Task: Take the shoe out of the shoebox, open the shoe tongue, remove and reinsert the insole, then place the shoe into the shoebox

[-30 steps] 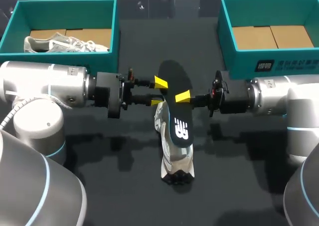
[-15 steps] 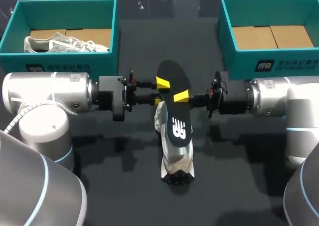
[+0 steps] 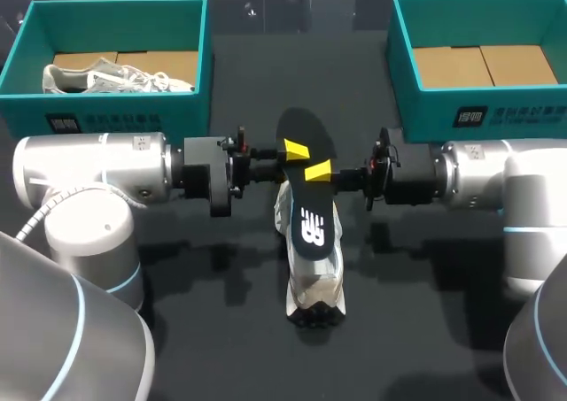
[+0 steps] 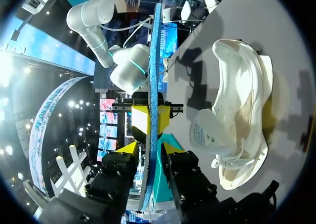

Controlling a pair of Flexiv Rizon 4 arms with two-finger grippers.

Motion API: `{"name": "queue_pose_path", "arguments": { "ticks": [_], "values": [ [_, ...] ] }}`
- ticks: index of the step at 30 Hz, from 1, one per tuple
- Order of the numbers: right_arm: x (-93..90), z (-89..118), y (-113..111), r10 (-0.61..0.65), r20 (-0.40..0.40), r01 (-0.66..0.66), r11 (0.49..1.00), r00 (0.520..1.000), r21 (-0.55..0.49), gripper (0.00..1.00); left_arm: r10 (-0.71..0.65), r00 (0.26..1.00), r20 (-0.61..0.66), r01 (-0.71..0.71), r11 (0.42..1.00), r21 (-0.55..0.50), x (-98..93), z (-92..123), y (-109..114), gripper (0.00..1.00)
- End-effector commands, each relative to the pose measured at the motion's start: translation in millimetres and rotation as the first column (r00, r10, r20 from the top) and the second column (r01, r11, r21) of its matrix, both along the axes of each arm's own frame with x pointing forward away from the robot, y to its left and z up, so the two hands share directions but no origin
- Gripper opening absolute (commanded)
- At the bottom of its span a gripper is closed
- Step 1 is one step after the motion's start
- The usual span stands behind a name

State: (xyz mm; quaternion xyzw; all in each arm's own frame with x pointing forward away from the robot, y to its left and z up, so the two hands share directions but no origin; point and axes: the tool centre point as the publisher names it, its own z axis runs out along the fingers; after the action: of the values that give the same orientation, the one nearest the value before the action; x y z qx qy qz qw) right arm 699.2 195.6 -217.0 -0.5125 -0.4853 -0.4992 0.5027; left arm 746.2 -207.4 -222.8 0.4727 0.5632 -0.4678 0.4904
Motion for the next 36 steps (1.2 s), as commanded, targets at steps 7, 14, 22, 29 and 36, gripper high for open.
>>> {"name": "queue_pose_path", "arguments": {
  "ticks": [7,14,22,29,36],
  "values": [
    [0.9,0,2,-0.006,0.001,0.006,1.0,1.0,0.002,0.0,0.002,1.0,0.0,-0.002,1.0,-0.002,6.8,-2,-8,0.0],
    [2.6,-1,3,-0.007,-0.002,0.007,1.0,1.0,0.006,0.0,-0.018,1.0,0.005,0.018,1.0,0.002,6.3,-3,-11,0.0],
    [0.6,1,-6,-0.022,0.029,0.022,1.0,0.999,0.019,1.0,-0.004,1.0,0.003,0.004,1.0,0.018,3.3,-2,-2,0.0],
    [-5.4,13,-40,-0.019,0.189,0.029,0.998,0.982,-0.048,1.0,-0.006,0.999,-0.048,0.007,1.0,0.014,-13.0,3,25,0.0],
    [-4.4,21,-60,0.005,0.324,0.054,0.983,0.946,-0.173,1.0,0.014,0.997,-0.074,-0.01,0.999,0.05,-32.1,25,38,0.0]
  ]
}}
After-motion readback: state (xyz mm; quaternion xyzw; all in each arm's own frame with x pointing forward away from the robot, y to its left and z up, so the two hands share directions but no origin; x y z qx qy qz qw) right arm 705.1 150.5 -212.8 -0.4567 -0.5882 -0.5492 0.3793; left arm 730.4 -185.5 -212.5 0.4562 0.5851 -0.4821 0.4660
